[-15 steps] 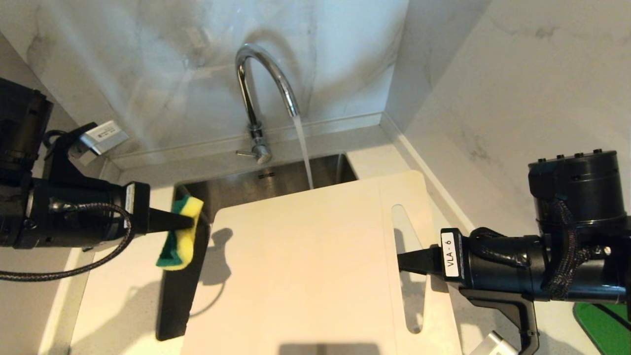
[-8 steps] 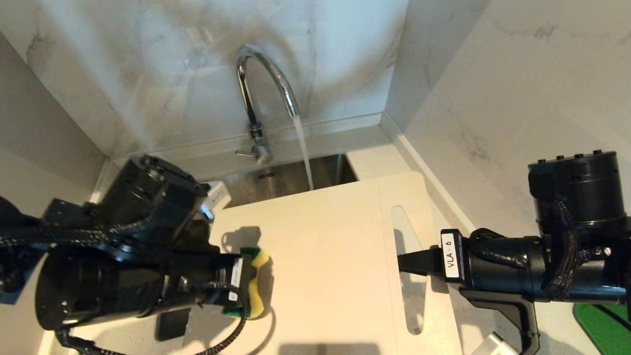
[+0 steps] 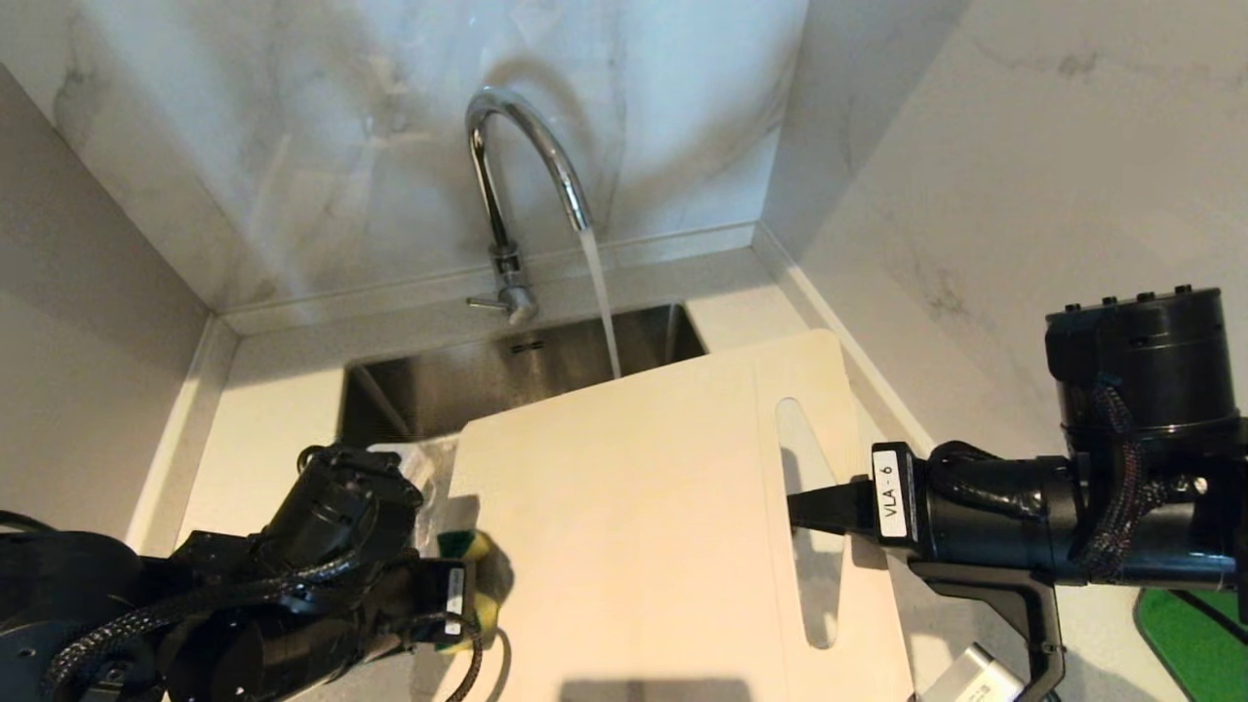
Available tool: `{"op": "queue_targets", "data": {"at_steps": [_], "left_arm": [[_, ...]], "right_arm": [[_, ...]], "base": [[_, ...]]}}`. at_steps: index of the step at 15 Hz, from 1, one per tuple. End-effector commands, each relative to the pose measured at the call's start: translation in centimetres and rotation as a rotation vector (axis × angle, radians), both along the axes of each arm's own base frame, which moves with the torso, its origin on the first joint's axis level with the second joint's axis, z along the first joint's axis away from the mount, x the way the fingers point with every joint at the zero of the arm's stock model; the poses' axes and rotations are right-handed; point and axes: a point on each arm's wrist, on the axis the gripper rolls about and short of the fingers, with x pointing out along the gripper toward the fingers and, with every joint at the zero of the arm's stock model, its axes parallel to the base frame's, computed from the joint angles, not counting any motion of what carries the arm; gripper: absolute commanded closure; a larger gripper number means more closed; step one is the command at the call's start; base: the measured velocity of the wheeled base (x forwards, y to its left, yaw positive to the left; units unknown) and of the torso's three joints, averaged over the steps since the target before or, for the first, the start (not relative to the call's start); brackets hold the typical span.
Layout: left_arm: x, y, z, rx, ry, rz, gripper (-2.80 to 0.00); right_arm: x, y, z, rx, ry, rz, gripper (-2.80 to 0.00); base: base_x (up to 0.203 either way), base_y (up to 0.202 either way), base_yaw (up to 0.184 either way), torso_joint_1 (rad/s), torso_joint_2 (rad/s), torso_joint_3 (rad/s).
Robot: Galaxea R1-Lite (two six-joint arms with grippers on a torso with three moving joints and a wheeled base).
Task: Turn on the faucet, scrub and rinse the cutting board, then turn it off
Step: Scrub the cutting board underwater
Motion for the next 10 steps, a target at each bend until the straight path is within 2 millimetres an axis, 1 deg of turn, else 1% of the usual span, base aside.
{"op": "queue_targets", "data": {"at_steps": [1,3,5,7,10], "left_arm": [[-0.4,1.5,-2.1,0.022,0.029,0.037,0.0],[-0.4,3.1,-3.2,0.016,0.029,0.088,0.0],[0.2,5.5,-3.5,0.0,0.026,0.161,0.0],[0.6,7.8,-2.6,-0.051,0.015,0.192,0.0],[1.2,10.8,0.3,-0.09,-0.08,0.206,0.0]], "right_arm": [[0.2,0.1,0.3,-0.001,-0.02,0.01,0.0],[0.2,0.1,0.3,0.0,-0.023,0.01,0.0],[0.1,0.1,0.4,0.001,-0.026,0.011,0.0],[0.2,0.0,0.3,0.0,-0.024,0.009,0.0],[0.0,0.0,0.1,-0.002,-0.018,0.009,0.0]], "base": [[0.0,0.0,0.0,0.0,0.0,0.0],[0.0,0.0,0.0,0.0,0.0,0.0],[0.0,0.0,0.0,0.0,0.0,0.0],[0.0,0.0,0.0,0.0,0.0,0.0],[0.0,0.0,0.0,0.0,0.0,0.0]]}}
